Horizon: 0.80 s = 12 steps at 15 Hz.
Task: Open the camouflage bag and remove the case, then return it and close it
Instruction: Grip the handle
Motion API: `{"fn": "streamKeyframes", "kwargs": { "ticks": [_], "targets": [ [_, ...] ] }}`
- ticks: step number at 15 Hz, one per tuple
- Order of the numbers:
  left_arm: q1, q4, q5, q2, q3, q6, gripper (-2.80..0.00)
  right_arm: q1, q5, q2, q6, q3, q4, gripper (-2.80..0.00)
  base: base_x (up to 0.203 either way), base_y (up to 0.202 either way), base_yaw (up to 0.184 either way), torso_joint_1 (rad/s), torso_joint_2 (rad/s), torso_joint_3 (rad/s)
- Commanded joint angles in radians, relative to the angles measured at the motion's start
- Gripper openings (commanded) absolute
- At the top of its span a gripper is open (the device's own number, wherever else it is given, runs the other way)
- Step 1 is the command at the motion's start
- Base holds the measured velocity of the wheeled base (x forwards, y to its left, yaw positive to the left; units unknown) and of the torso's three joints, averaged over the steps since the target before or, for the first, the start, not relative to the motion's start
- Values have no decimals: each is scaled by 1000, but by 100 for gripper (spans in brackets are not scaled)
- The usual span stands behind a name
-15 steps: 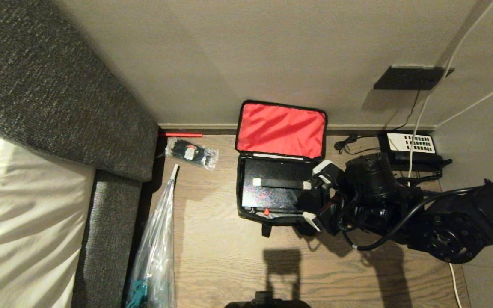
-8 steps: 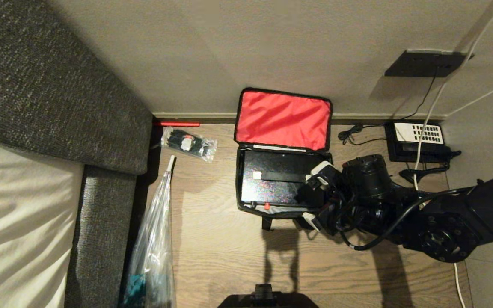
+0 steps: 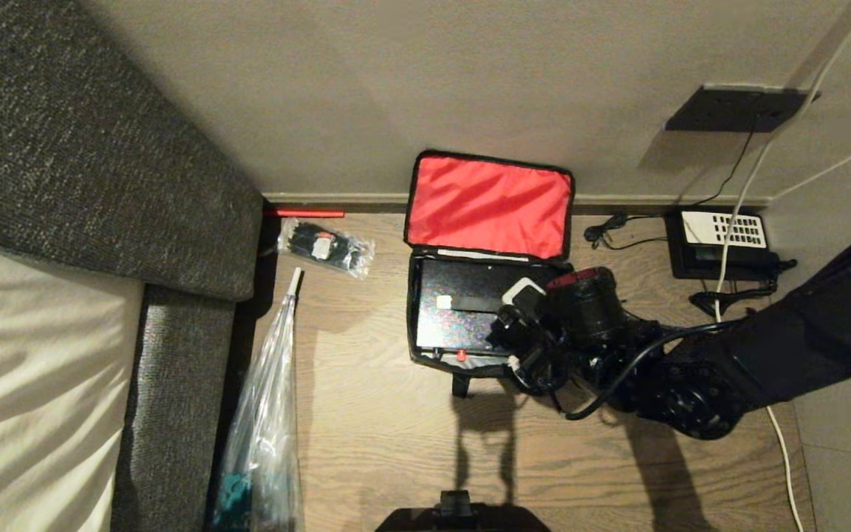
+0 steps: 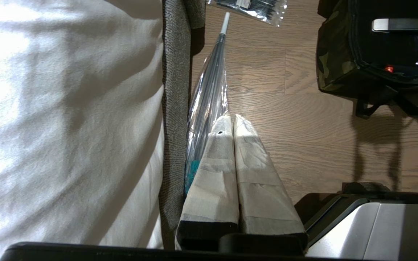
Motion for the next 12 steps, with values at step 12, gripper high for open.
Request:
{"fn": "streamKeyframes", "kwargs": {
  "ticks": [12],
  "targets": [
    [0, 0, 0, 0, 0, 0, -280, 53, -283, 260, -500, -81, -417, 0, 0, 0, 0, 0, 0, 0]
  ]
}}
